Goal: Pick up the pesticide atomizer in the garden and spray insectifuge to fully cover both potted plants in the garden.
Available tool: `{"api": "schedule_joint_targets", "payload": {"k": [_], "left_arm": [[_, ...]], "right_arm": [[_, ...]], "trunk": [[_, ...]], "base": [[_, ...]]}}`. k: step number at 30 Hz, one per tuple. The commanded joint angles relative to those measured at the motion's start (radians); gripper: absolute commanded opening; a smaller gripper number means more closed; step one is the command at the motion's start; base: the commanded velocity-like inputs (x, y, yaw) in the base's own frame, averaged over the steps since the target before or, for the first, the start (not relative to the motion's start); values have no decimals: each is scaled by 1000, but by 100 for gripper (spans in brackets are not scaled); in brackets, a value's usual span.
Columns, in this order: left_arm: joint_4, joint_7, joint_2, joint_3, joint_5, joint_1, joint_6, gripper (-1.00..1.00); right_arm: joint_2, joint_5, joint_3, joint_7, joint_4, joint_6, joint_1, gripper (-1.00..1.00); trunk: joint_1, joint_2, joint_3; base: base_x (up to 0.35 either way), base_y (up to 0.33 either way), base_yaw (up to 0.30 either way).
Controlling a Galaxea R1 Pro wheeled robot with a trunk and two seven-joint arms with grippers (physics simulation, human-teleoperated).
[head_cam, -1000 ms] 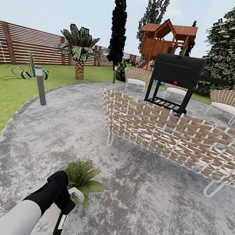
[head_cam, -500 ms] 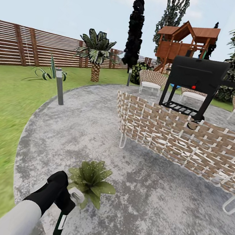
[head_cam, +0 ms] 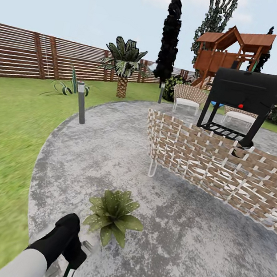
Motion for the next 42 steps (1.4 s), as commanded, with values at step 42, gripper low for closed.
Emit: {"api": "schedule_joint_targets", "payload": {"k": [42], "left_arm": [[-186, 63, -69, -2, -12, 24, 8, -100]], "right_arm": [[0, -3, 3, -2, 0, -3, -1, 100]], "trunk": [[0, 0, -1]], "base": [[0, -15, 0]]}}
